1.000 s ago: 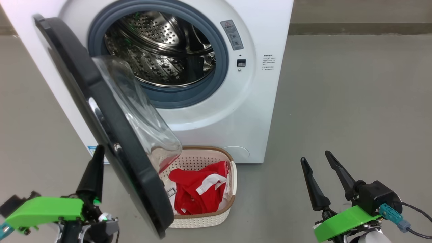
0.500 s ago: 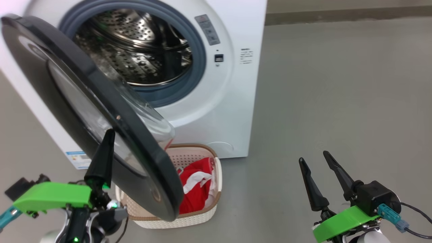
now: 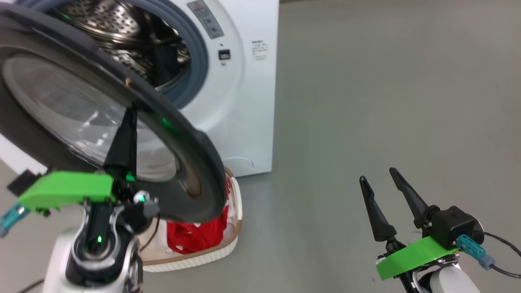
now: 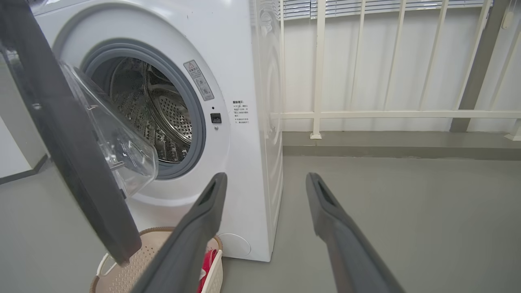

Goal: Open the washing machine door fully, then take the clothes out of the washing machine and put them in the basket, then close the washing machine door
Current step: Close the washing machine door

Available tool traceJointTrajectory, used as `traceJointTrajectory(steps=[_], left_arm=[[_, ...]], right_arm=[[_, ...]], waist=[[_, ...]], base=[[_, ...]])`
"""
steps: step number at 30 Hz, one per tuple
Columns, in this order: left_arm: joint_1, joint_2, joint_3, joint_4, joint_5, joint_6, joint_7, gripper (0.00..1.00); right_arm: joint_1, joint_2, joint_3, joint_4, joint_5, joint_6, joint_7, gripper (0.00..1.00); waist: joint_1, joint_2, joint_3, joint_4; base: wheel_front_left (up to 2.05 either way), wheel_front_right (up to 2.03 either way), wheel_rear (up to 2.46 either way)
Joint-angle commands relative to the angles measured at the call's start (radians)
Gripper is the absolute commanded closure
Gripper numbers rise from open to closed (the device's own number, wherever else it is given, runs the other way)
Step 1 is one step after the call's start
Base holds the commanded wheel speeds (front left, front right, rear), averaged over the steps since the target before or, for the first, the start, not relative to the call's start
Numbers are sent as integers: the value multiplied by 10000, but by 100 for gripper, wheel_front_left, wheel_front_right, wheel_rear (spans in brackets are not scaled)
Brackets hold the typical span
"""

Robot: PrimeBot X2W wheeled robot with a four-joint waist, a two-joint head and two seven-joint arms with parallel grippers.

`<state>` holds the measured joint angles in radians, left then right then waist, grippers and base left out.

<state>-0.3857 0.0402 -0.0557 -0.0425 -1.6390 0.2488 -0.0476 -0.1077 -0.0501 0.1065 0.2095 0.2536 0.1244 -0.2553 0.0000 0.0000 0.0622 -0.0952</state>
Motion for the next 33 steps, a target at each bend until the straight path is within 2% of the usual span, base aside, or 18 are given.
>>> traceJointTrajectory(steps=[1,13,25,33], left_arm=[[-667,102,183,-35,-73,-144,-88,100],[-2846,233,174,2087,223,-759,-348,100],[-4509,267,194,3736,323,-1348,-363,100],[-5240,285,140,4654,241,-2138,-34,100]], right_arm=[[-423,-28,176,-291,-2,63,-65,0],[-916,-45,205,-460,-19,63,-65,0],[-1182,-62,203,-555,-10,63,-65,0],[-1347,-77,275,-536,-21,63,-65,0]], waist=[[0,0,374,-340],[0,0,1137,-744],[0,0,1702,-745],[0,0,1850,-766]], base=[[0,0,0],[0,0,0],[0,0,0],[0,0,0]])
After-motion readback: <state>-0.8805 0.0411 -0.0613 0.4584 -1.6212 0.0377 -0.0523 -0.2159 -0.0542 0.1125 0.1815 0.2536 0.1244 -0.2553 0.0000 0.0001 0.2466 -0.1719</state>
